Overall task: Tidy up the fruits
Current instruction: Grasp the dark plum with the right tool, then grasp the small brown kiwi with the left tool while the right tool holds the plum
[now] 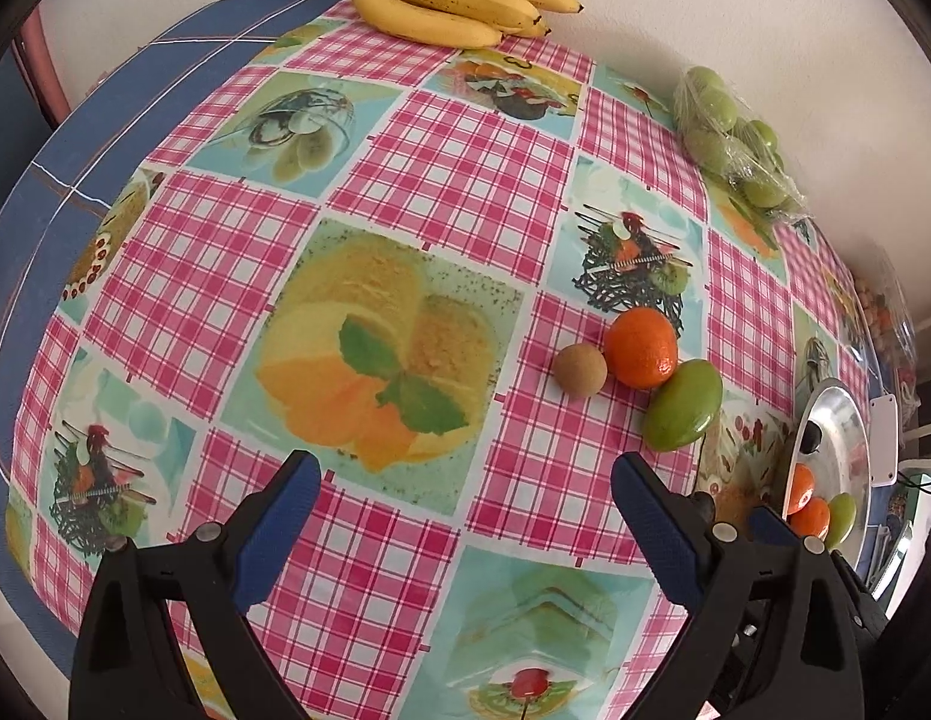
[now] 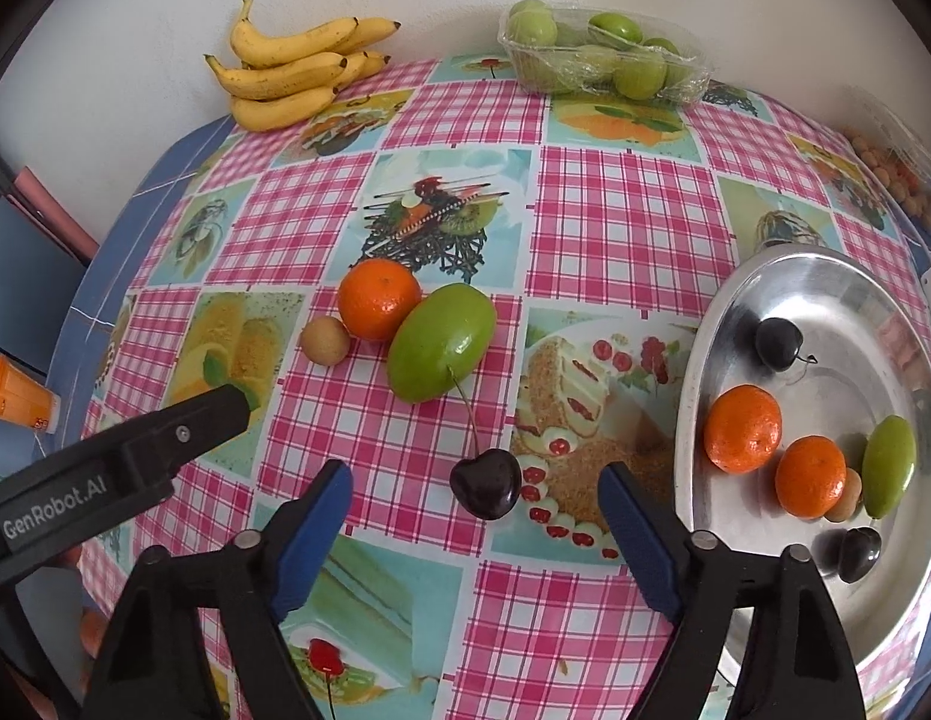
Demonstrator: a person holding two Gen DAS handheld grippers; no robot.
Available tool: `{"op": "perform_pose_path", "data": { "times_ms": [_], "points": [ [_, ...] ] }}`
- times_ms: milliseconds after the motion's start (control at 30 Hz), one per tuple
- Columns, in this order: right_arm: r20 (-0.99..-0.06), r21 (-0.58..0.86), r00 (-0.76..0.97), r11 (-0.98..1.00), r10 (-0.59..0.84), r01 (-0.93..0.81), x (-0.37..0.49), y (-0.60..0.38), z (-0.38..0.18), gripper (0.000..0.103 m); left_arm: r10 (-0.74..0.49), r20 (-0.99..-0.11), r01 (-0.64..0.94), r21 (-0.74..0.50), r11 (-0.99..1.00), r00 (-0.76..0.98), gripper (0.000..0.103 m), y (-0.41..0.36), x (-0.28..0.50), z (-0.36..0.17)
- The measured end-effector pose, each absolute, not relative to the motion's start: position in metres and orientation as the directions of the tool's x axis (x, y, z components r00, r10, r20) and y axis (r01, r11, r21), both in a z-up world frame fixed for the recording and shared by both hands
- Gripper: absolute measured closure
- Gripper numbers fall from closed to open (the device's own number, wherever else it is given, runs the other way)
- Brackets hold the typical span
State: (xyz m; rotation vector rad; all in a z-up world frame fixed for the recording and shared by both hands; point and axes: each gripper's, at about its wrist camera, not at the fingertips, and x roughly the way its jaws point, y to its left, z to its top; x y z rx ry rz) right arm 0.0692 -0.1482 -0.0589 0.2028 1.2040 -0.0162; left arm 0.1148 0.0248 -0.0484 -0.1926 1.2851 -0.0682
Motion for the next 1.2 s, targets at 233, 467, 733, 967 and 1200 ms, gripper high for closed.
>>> {"op": "perform_pose_path", "data": {
  "times_ms": [233,467,733,967,1200],
  "points": [
    [-0.939,0.14,0.331,0.981,0.09,0.131,0.074,-0.15,-0.073,0.031,-0.16,-0.952,-0.058,-0.181,0.982,0.263,0.006,0.023,0.119,-0.054],
    [-0.949,0.123,0.303,0.986,0.082,0.117,0.077,-0.143,-0.083,0.05,-0.163,-0.952,-0.045,-0.181,0.983,0.26,0.006,0.019,0.122,-0.055],
    [-0.946,0.137,0.312,0.98,0.086,0.145,0.077,-0.149,-0.082,0.067,-0.165,-0.948,-0.044,-0.184,0.982,0.273,0.006,0.018,0.124,-0.053],
    [-0.94,0.152,0.327,0.976,0.094,0.156,0.075,-0.151,-0.076,0.074,-0.178,-0.943,-0.034,-0.195,0.98,0.28,0.006,0.018,0.126,-0.049],
    [-0.913,0.183,0.395,0.967,0.101,0.176,0.068,-0.16,-0.049,0.074,-0.195,-0.929,-0.035,-0.216,0.976,0.313,0.006,0.021,0.133,-0.04]
  ]
}}
